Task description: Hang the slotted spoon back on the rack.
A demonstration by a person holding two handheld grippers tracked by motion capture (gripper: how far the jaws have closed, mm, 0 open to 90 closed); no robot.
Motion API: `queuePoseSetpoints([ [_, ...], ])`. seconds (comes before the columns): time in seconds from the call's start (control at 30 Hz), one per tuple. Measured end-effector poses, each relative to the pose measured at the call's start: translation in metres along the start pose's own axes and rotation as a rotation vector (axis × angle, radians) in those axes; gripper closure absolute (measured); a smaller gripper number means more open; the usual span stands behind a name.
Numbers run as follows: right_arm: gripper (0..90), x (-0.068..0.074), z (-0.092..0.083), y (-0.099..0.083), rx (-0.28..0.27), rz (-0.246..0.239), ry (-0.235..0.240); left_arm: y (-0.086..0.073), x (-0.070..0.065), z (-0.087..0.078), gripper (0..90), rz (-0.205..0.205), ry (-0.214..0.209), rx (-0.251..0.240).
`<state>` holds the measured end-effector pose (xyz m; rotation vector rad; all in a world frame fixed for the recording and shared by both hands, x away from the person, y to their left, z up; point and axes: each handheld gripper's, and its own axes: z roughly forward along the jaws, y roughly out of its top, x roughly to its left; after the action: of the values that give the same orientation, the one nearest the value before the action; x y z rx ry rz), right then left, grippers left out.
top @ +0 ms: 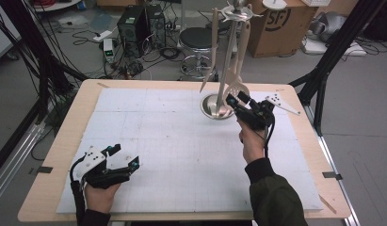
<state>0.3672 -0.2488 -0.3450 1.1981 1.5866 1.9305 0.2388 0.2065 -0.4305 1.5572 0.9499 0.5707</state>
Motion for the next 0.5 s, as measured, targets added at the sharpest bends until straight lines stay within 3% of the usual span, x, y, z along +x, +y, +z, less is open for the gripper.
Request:
queuePoseSetpoints([
  [0.13,31.8,-0.001,-0.013,-0.009,0.018,-0.003,0.027,0.001,-0.001,0.001,14.2,-0.013,-0.018,-0.005],
  [0.23,26.5,-0.004,-0.018,-0.012,0.074,0.015,-0.005,0.001,-0.001,0.002,14.2,-0.012,-0.024,0.0],
  [0.33,30.5,-0.005,-0.026,-0.015,0.05,0.007,0.023,0.001,-0.002,0.003,14.2,-0.011,-0.022,-0.003],
  [0.5,30.2,-0.003,-0.036,-0.024,0.064,-0.002,0.032,0.001,-0.001,0.004,14.2,-0.007,-0.022,0.001],
])
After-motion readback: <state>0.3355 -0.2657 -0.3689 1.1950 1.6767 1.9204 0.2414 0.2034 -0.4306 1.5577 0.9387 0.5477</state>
